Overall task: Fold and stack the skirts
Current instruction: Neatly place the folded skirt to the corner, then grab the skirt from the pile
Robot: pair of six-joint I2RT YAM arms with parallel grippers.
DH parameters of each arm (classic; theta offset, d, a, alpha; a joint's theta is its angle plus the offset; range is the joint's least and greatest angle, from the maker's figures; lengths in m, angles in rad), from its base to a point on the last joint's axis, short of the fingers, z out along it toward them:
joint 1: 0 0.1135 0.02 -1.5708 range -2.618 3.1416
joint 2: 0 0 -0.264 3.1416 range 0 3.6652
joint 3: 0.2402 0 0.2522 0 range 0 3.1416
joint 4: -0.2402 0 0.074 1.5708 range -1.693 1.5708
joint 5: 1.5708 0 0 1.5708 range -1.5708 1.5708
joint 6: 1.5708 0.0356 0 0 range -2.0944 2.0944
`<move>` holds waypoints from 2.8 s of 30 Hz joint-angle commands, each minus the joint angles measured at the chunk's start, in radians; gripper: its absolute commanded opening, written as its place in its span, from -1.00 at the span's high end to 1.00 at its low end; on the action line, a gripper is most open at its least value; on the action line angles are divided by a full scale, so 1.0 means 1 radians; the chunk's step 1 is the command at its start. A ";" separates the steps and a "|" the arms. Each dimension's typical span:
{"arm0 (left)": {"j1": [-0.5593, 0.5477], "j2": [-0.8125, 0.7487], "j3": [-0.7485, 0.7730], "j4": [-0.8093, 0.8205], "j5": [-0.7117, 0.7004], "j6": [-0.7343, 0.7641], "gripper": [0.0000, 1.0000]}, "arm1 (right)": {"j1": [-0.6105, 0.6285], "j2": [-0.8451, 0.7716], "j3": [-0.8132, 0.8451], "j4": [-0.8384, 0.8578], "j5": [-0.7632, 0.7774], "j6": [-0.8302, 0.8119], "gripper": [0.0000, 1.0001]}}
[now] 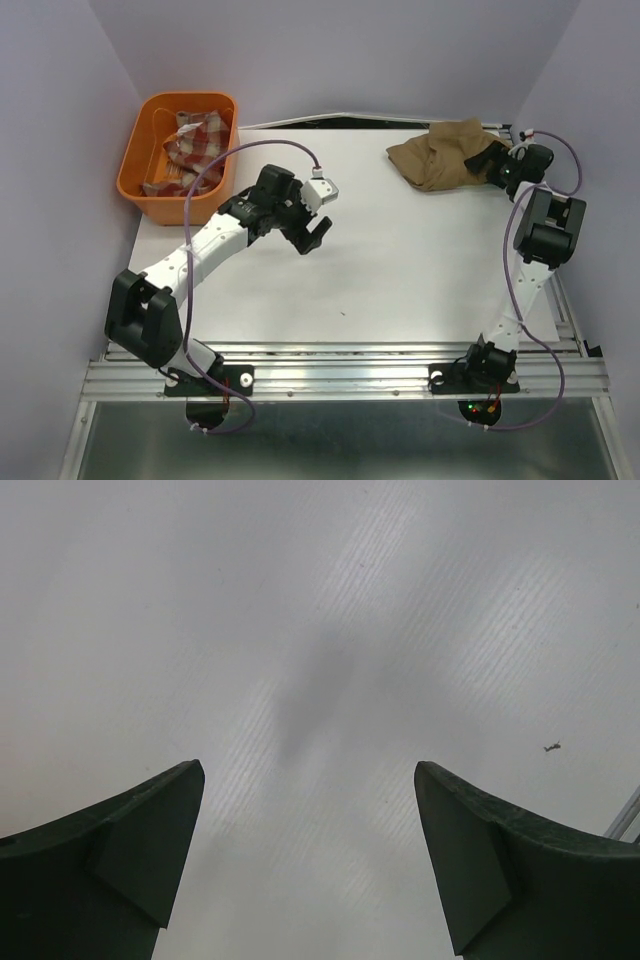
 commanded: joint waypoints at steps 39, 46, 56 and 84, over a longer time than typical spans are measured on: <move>0.635 0.313 0.785 -0.086 -0.238 -0.188 -0.97 | 0.138 -1.018 -0.385 -0.918 0.174 -0.625 -1.00; 0.653 0.557 0.886 0.020 -0.312 -0.231 -0.97 | 0.138 -1.070 -0.433 -0.916 0.205 -0.647 -1.00; 0.653 0.844 1.041 0.060 -0.354 -0.263 -0.97 | 0.138 -1.050 -0.442 -0.924 0.218 -0.635 -1.00; 0.731 0.783 1.177 0.049 -0.134 -0.234 1.00 | 0.138 -1.050 -0.385 -0.961 0.191 -0.636 -1.00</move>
